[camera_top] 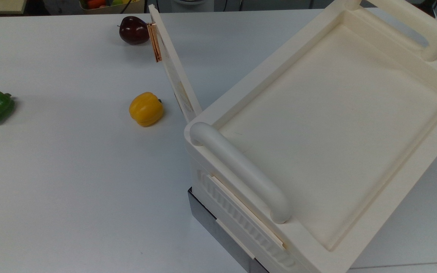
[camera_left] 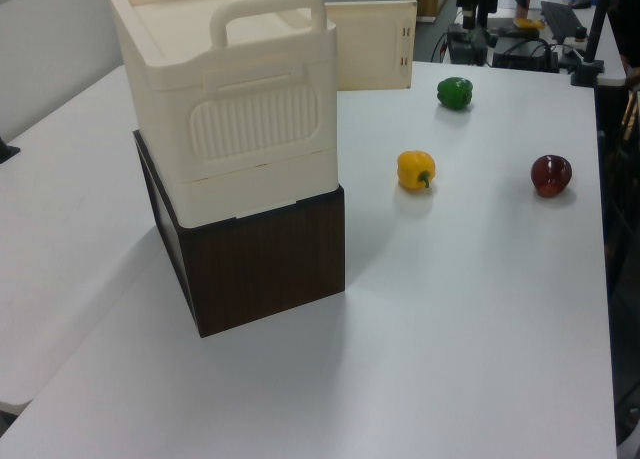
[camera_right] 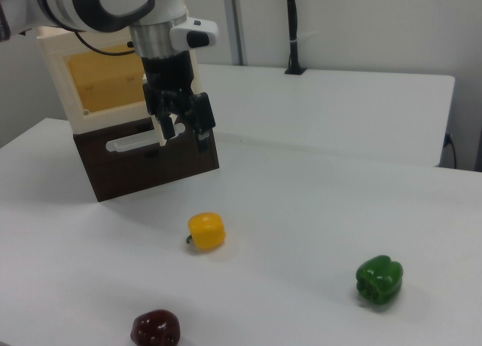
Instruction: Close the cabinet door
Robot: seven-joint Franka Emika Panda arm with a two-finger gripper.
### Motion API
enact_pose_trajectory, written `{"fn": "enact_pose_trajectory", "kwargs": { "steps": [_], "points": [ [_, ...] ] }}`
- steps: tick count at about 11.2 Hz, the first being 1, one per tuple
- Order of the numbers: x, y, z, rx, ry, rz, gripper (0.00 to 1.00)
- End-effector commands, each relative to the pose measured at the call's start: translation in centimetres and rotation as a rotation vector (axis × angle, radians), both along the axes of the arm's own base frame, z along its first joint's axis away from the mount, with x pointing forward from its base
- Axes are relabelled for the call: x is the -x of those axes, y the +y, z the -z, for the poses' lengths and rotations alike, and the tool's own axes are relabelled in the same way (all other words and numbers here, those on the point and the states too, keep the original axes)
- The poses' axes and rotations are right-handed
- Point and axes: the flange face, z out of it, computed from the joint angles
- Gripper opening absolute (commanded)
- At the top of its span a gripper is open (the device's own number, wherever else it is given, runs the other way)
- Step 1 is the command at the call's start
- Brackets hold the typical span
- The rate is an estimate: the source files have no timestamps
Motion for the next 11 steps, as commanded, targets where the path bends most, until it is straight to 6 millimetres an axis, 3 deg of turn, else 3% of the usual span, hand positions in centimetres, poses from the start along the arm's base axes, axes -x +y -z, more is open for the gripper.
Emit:
{"fn": "enact_pose_trajectory", "kwargs": {
  "steps": [1,11],
  "points": [
    [0.1,0.1,-0.1,0.007,-0.012,-0.019,1.00],
    [-0.1,0.8,0.0,-0.114,-0.036,-0.011,1.00]
  ]
}}
